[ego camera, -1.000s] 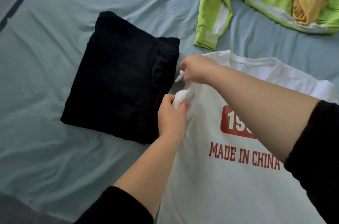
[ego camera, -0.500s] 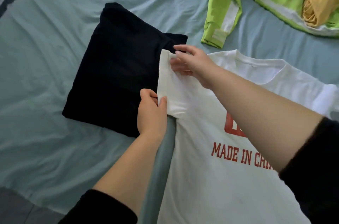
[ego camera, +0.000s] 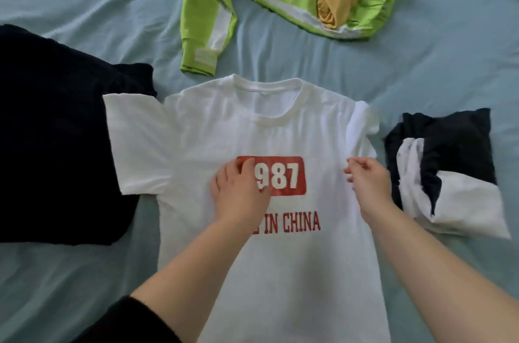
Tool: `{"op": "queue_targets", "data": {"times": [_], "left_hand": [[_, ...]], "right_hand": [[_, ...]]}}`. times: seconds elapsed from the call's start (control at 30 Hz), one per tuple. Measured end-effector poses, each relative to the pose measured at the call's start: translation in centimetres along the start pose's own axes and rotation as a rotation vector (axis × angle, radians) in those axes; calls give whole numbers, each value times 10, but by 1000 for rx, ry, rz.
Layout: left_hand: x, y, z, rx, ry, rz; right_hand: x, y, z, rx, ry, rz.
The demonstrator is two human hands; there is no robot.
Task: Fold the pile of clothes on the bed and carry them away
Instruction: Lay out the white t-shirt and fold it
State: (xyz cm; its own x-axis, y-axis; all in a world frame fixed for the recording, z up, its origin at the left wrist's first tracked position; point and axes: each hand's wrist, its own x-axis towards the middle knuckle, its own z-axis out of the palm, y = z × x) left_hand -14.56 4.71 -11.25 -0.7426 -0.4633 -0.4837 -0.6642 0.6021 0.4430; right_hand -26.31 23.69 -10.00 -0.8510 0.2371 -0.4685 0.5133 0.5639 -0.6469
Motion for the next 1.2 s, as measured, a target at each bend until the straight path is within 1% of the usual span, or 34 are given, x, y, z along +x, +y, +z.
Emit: {"op": "queue_targets", "data": {"times": [0.07, 0.1, 0.13, 0.2, 0.3, 0.33, 0.37, 0.43, 0.5, 0.53, 0.57, 0.63, 0.67, 0.7, 0.77, 0.83, 0.87, 0.9, 0.93, 0.97, 1.0, 1.03, 1.07, 1.1, 1.13, 1.2], "left_hand": [[0, 40, 35, -3, -126, -17], [1, 57, 50, -1, -201, -43], [3, 69, 63, 9, -268, -73], [10, 81, 80, 33, -345, -127], [18, 79, 89, 43, -367, -176], [19, 79, 90, 50, -372, -182], [20, 79, 91, 57, -377, -185], [20, 81, 92, 75, -388, -192], [19, 82, 94, 98, -400, -198], [20, 83, 95, 110, -406, -208], [20, 84, 95, 120, -412, -219], [20, 88, 94, 135, -422, -233], [20, 89, 94, 140, -426, -235], [20, 89, 94, 145, -430, -237], [20, 90, 94, 157, -437, -243], [21, 90, 93, 163, -439, -244], [21, 89, 94, 164, -438, -243], [21, 89, 94, 165, -435, -245], [21, 89, 95, 167, -433, -249], [22, 89, 96, 169, -433, -255], [22, 89, 96, 172, -434, -265], [22, 89, 97, 174, -435, -277], [23, 89, 97, 176, -436, -287], [23, 89, 98, 178, -436, -294], [24, 90, 98, 181, -435, -300], [24, 91, 98, 180, -436, -304]], "right_hand": [[16, 14, -24, -14, 142, 23], [25, 19, -32, -8, 166, 53], [34, 22, -36, 10, 149, 92], [53, 25, -39, 81, 42, 162], [76, 20, -34, 216, -94, 184], [80, 18, -33, 220, -92, 149], [81, 17, -33, 185, -43, 83], [77, 21, -39, 65, 119, -88], [66, 33, -52, -63, 207, -208], [63, 40, -59, -180, 208, -236], [62, 47, -66, -351, 187, -249], [64, 54, -75, -672, 111, -268], [65, 56, -78, -750, 84, -277], [67, 55, -79, -771, 76, -290], [66, 52, -76, -691, 124, -377], [62, 45, -68, -542, 172, -576], [62, 39, -62, -507, 154, -695], [64, 34, -55, -528, 80, -793], [68, 31, -49, -598, -43, -855], [74, 29, -45, -682, -155, -864], [83, 29, -43, -753, -239, -795], [93, 29, -44, -747, -268, -655], [100, 26, -48, -660, -249, -489], [105, 21, -52, -544, -219, -363], [108, 15, -55, -444, -183, -324], [110, -4, -63, -361, -87, -434]]}}
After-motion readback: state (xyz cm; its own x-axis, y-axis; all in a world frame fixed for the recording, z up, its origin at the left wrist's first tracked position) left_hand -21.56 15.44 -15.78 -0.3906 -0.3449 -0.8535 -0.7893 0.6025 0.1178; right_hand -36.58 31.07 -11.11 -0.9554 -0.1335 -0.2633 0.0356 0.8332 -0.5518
